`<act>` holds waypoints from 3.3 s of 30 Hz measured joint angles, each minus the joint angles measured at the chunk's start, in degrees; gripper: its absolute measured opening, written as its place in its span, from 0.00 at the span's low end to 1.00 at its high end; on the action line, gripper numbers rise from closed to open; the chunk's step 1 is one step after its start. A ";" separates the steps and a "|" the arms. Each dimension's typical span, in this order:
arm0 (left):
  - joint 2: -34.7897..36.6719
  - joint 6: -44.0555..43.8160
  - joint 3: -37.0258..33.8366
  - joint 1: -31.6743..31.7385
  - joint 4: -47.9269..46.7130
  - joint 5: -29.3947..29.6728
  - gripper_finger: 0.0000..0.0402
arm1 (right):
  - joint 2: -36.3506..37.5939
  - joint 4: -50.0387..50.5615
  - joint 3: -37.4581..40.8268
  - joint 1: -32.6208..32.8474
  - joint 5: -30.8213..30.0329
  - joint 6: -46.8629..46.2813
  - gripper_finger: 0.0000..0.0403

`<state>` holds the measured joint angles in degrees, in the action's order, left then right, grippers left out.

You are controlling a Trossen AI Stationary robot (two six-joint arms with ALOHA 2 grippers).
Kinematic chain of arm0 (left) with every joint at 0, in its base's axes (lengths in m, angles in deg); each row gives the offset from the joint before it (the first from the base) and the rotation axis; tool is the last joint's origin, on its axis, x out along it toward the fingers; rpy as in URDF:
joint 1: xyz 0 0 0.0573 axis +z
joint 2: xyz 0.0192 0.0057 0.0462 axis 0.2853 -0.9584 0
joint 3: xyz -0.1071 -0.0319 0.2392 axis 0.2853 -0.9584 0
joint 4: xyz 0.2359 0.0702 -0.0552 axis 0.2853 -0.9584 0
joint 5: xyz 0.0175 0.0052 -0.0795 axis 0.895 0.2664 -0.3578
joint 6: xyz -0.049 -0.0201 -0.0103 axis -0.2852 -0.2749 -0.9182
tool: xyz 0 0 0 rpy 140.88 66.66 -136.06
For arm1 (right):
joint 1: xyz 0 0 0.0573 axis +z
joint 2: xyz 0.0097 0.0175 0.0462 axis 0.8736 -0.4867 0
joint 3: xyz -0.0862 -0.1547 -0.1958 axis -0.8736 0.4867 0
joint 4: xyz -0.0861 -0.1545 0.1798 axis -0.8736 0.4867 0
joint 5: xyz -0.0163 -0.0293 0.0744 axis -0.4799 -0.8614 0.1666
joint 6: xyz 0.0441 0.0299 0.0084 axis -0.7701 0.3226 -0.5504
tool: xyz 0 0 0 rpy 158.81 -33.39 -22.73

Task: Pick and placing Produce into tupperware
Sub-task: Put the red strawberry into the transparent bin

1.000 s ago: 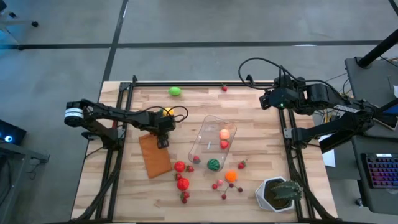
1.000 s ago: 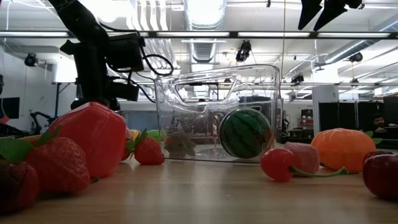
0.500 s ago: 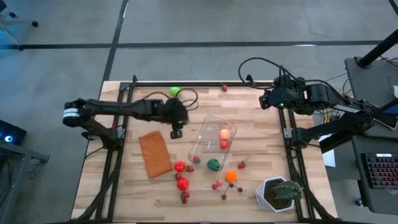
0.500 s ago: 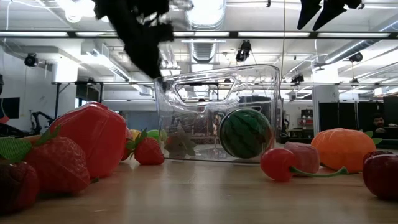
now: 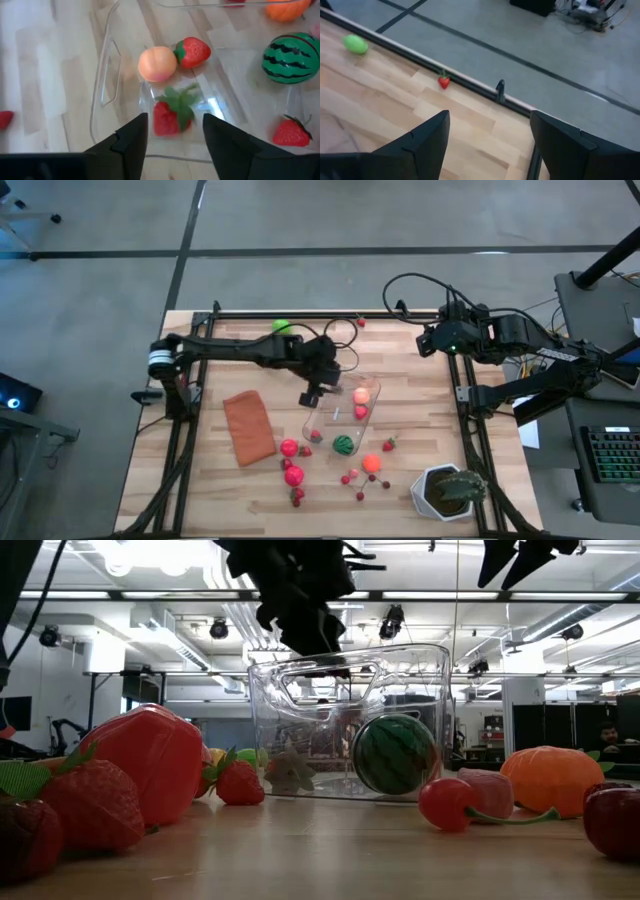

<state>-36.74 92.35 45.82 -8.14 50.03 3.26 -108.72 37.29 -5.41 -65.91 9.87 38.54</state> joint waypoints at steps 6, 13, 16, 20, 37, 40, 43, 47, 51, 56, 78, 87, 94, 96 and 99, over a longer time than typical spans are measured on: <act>-0.55 -0.13 1.36 0.07 -0.62 3.71 0.60 | 0.00 0.19 0.00 0.02 2.08 0.07 0.66; 4.75 -16.20 0.48 3.28 -17.50 19.73 0.65 | 0.11 0.42 0.00 -0.05 2.75 0.78 0.67; 6.35 -24.69 -2.82 7.44 -24.13 18.32 0.65 | 0.09 0.07 0.00 -0.68 2.67 0.90 0.67; 8.98 -26.03 -7.73 11.76 -24.87 18.07 0.65 | -0.10 -0.27 0.00 -2.85 2.69 0.23 0.67; 23.09 -28.56 -17.04 20.11 -20.74 18.13 0.65 | -22.26 -27.04 1.98 -23.92 30.10 9.03 0.65; 26.76 -30.63 -21.13 21.33 -19.40 18.02 0.65 | -28.71 -26.96 1.10 -26.69 31.87 9.31 0.66; 30.18 -31.94 -25.50 21.86 -16.35 18.08 0.65 | -34.93 -27.36 0.11 -28.86 34.99 9.31 0.66; 33.46 -32.06 -30.21 21.86 -12.94 18.02 0.65 | -42.27 -28.03 -2.36 -30.00 37.60 9.50 0.66; 34.69 -32.04 -33.06 21.93 -11.81 18.02 0.65 | -47.54 -29.74 -5.97 -30.25 37.69 10.02 0.66; 34.75 -32.00 -35.16 21.95 -9.12 18.02 0.65 | -53.04 -30.68 -10.81 -30.75 36.52 11.76 0.68; 33.48 -28.62 -35.25 24.37 -6.79 18.57 0.65 | -67.63 -25.35 -23.78 -37.00 43.16 11.57 0.65; 33.48 -24.85 -35.25 26.00 -6.34 18.58 0.65 | -67.76 -26.28 -23.74 -37.27 40.38 10.91 0.54; 33.46 -20.99 -35.25 27.36 -6.15 18.65 0.65 | -67.76 -26.22 -23.71 -37.59 40.59 11.36 0.40; 33.46 -18.95 -35.25 27.79 -6.14 18.72 0.65 | -67.76 -26.09 -23.71 -37.62 40.67 11.40 0.37; 33.46 -16.43 -35.27 28.36 -5.90 18.70 0.65 | -67.67 -25.74 -23.71 -37.62 41.87 11.87 0.34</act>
<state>-3.28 75.92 10.55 20.22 44.13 21.95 -176.39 11.56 -29.13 -103.53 51.75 50.41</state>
